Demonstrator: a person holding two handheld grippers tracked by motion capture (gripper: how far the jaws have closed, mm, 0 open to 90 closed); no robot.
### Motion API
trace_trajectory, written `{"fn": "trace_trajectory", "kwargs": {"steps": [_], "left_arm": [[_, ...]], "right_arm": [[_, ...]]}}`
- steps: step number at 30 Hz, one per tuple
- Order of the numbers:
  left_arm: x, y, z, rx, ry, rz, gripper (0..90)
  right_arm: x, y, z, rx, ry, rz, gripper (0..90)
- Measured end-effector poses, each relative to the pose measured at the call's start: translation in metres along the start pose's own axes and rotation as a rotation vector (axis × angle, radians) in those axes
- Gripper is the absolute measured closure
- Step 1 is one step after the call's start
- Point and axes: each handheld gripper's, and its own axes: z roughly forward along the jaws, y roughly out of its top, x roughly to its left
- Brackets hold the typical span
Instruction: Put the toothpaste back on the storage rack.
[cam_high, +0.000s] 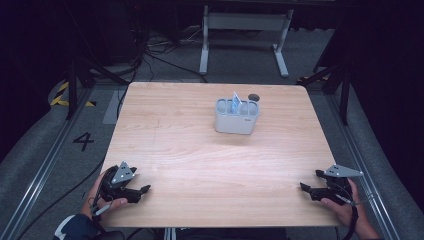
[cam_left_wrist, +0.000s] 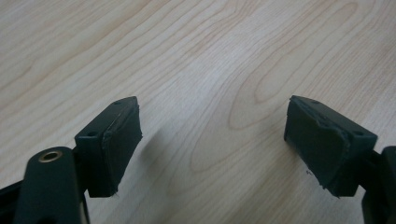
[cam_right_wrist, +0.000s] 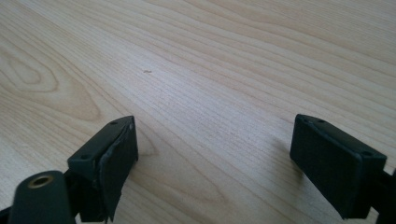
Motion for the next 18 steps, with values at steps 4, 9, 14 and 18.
{"fn": "trace_trajectory", "kwargs": {"steps": [4, 9, 14, 18], "left_arm": [[0.0037, -0.0075, -0.0053, 0.009, 0.013, -0.085, 18.1], [0.0010, -0.0067, -0.0036, 0.013, 0.019, -0.113, 15.5], [0.0011, -0.0055, -0.0034, 0.022, 0.020, -0.106, 14.4], [0.0010, -0.0048, -0.0017, 0.018, 0.022, -0.105, 13.3]], "right_arm": [[-0.0002, 0.0003, 0.0002, 0.000, 0.005, 0.000, 15.3], [-0.0002, 0.0008, 0.0008, 0.002, 0.007, -0.005, 15.2], [0.0005, 0.0004, 0.0003, 0.000, 0.006, -0.003, 15.4], [0.0004, 0.0004, 0.0003, 0.000, 0.006, -0.003, 15.4]]}}
